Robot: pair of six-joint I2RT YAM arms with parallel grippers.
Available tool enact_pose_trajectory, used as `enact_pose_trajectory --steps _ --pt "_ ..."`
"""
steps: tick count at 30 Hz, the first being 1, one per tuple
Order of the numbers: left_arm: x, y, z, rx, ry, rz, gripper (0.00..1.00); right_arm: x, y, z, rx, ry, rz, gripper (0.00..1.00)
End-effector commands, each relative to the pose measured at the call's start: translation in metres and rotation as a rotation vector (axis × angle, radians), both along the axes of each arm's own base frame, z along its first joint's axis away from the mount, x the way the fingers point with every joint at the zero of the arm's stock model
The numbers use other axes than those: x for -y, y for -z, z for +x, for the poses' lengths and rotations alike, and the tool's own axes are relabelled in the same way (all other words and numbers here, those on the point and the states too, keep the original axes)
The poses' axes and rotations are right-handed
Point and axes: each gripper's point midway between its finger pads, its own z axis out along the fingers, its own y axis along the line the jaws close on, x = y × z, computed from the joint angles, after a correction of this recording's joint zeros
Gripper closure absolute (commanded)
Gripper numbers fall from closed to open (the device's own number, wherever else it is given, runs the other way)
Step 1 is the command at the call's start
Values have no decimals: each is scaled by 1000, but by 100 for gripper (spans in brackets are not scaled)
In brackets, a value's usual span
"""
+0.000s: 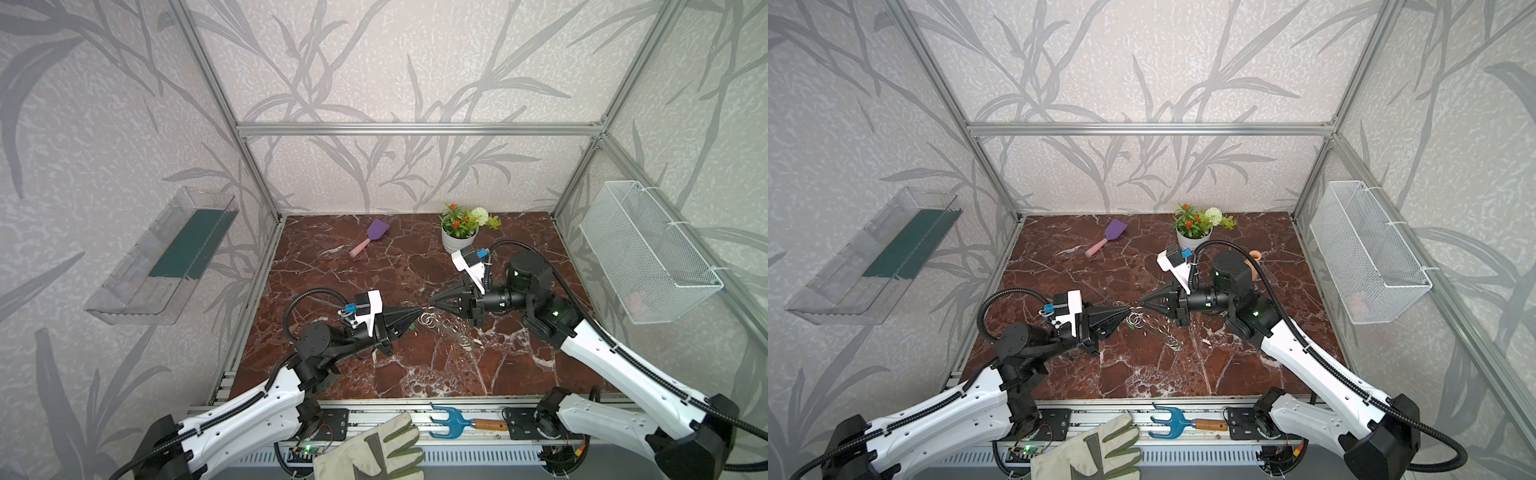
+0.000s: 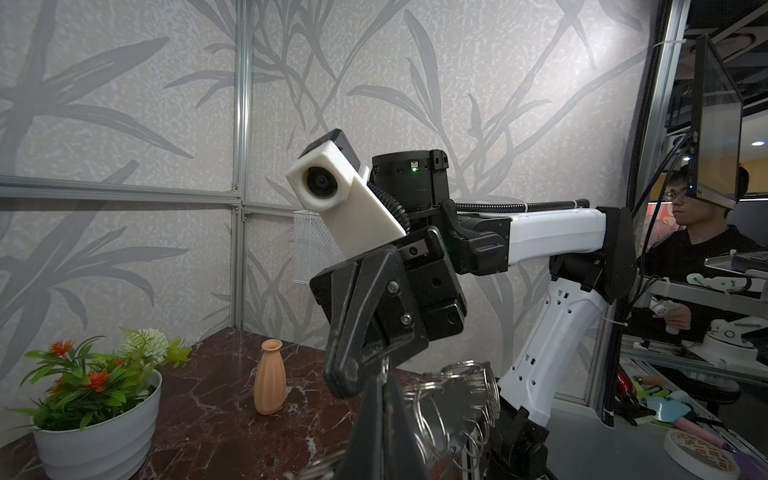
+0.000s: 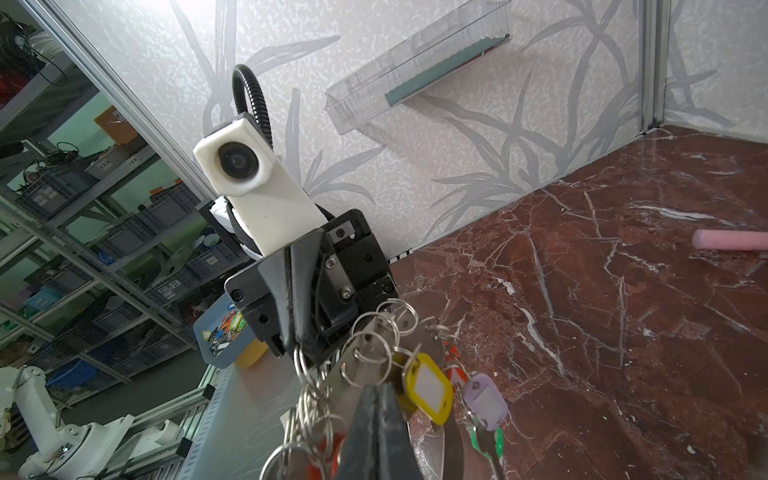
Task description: Put the keys on the keyring
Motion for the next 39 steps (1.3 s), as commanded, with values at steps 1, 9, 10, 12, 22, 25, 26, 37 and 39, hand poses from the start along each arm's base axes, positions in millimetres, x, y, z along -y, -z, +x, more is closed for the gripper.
enact_pose_trajectory --steps 1,9,10,12,22,25,26,37,39 --pt "-7 -33 -10 97 9 -71 100 6 -4 -3 23 22 -2 91" --pt "-8 -30 -4 68 -20 -75 100 22 -40 -5 134 66 58 68" --pt "-9 -31 -4 62 -21 -84 100 22 -40 -8 133 45 65 65" --pt "-10 -33 -4 50 -17 -96 100 19 -37 -11 118 10 68 60" --pt "-10 -35 -2 8 -5 -106 100 3 -22 -18 127 -48 45 47" --pt "-10 -35 -3 1 3 -107 100 -1 -19 -14 127 -46 34 52" --pt "-9 -35 -3 0 7 -104 100 -2 -18 -13 128 -45 33 54" --pt "-5 -30 2 -16 -8 -77 100 -11 -7 -5 96 -47 19 74" --pt "-6 -30 3 -16 -20 -81 100 -12 -5 -5 94 -51 15 76"
